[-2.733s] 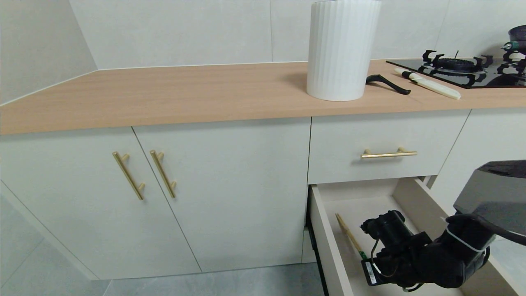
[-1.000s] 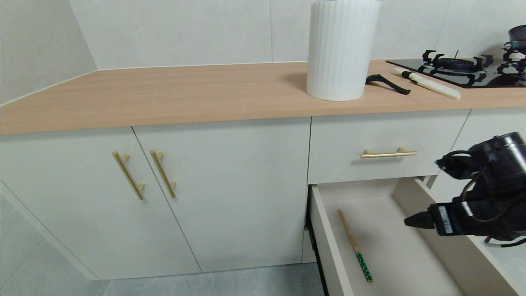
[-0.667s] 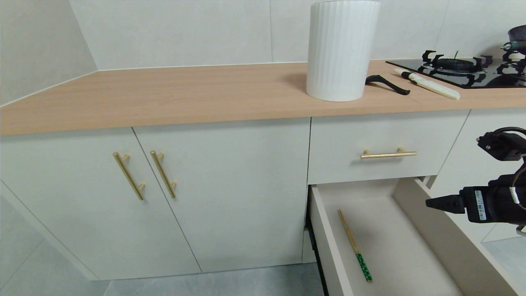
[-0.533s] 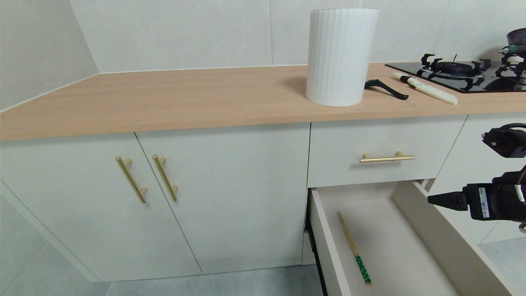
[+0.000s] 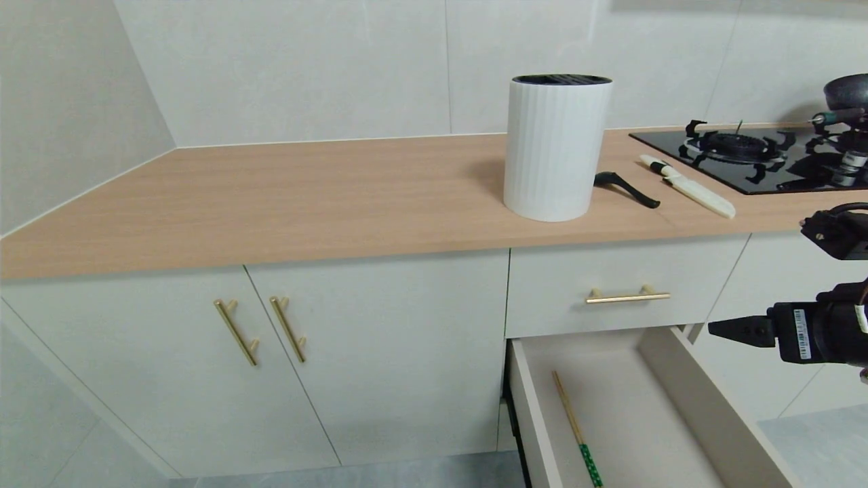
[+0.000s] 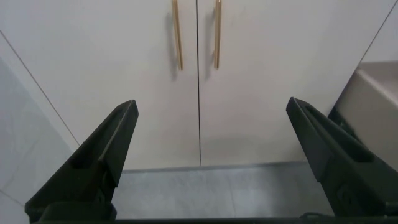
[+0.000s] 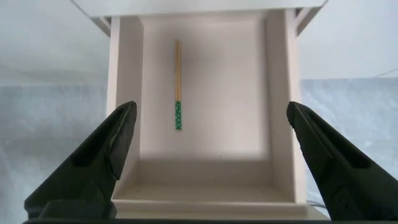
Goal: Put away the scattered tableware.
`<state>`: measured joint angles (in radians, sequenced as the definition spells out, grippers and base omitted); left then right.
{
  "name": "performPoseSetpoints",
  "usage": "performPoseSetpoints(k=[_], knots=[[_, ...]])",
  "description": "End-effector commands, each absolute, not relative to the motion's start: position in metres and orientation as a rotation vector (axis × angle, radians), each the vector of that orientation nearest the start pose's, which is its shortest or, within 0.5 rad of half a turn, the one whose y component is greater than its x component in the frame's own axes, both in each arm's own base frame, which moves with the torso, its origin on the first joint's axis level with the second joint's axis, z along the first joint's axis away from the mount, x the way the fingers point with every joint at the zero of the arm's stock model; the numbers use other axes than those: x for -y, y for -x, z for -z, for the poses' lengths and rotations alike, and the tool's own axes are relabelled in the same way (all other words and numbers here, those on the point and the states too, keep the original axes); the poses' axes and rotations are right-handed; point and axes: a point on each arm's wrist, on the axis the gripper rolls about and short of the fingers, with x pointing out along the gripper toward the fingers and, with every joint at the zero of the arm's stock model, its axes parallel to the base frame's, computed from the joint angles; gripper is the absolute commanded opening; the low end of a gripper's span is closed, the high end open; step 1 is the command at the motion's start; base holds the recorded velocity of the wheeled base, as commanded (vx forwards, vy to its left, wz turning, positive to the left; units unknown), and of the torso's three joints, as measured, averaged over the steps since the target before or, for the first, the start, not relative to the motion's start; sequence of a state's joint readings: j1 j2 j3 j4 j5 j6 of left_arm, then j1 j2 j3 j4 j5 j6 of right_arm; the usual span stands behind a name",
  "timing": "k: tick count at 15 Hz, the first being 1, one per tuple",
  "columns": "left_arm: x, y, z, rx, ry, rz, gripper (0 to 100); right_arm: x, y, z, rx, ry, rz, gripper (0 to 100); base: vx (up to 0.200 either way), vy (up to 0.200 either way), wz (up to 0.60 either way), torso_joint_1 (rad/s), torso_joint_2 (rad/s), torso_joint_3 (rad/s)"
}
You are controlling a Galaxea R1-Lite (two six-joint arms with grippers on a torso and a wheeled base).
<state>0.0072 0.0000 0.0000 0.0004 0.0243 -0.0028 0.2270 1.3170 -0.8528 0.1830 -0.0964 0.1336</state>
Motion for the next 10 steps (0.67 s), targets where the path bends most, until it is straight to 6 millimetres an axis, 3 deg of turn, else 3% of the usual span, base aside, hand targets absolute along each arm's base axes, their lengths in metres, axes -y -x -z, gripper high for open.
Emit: performPoseSetpoints(k=[1, 10], knots=[[-0.0004, 0.0228, -0.0755, 0.000, 0.003, -0.032, 100, -0.0425, -0.1923, -0.2176, -0.648, -0.024, -0.084, 100, 0.000, 0.000, 0.00, 0.163, -0.47, -0.300], [-0.0004, 0.0228, -0.0755, 0.000, 0.003, -0.032, 100, -0.0429, -0.1940, -0.2147, -0.651, -0.024, -0.085, 100, 0.000, 0.000, 0.00, 0.194, -0.49, -0.291]])
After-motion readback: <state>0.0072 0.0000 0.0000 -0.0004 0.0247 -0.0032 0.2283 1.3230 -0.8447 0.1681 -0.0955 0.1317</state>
